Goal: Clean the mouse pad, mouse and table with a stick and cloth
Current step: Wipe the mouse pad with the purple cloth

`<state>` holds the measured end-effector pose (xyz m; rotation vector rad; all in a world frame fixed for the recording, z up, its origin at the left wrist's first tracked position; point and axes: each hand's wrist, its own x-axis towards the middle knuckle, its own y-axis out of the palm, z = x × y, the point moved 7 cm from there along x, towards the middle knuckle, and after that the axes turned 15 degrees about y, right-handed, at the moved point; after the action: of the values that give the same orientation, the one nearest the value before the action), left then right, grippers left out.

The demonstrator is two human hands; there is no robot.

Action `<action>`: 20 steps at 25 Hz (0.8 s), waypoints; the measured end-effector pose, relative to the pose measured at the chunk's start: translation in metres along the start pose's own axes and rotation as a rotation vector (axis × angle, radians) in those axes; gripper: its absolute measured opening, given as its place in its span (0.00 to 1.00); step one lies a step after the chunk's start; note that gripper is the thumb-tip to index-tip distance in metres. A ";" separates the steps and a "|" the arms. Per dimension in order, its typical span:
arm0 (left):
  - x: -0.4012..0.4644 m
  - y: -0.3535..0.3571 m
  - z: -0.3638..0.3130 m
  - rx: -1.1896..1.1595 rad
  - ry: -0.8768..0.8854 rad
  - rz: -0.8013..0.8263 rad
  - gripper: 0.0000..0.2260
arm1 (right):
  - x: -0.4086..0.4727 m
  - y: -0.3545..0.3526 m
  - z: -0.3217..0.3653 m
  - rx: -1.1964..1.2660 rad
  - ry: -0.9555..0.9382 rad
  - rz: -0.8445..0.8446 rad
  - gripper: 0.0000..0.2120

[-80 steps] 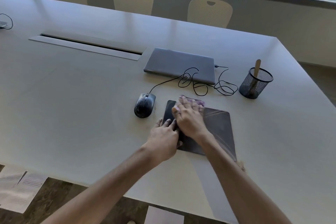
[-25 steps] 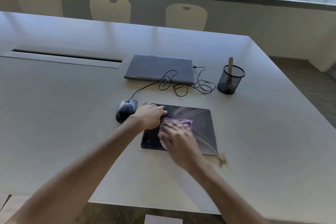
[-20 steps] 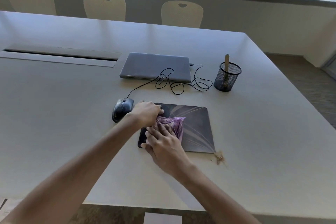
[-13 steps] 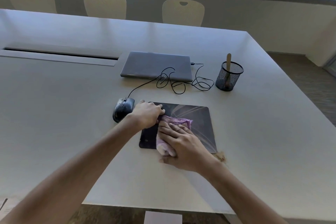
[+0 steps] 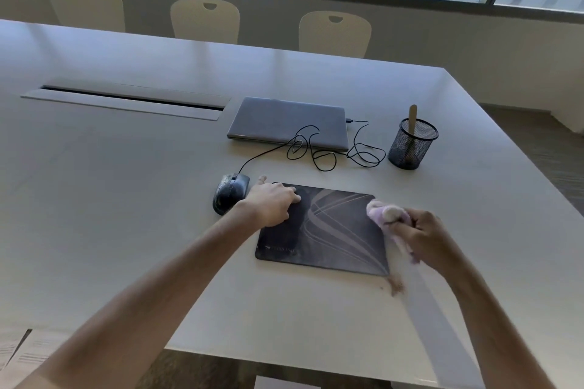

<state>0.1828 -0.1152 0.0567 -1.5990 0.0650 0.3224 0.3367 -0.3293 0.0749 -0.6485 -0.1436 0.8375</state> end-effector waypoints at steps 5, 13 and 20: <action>-0.006 -0.027 -0.024 -0.516 0.118 -0.395 0.26 | -0.001 0.015 0.012 1.023 0.209 0.147 0.08; -0.018 -0.021 -0.052 -1.875 0.052 -0.472 0.17 | -0.003 0.065 0.047 1.369 0.215 0.462 0.15; -0.038 -0.009 -0.027 -2.002 -0.205 -0.707 0.11 | -0.014 0.035 0.062 0.152 -0.133 -0.345 0.19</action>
<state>0.1527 -0.1478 0.0754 -3.2994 -1.3466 -0.1661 0.2823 -0.2926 0.1056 -0.4093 -0.3007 0.5519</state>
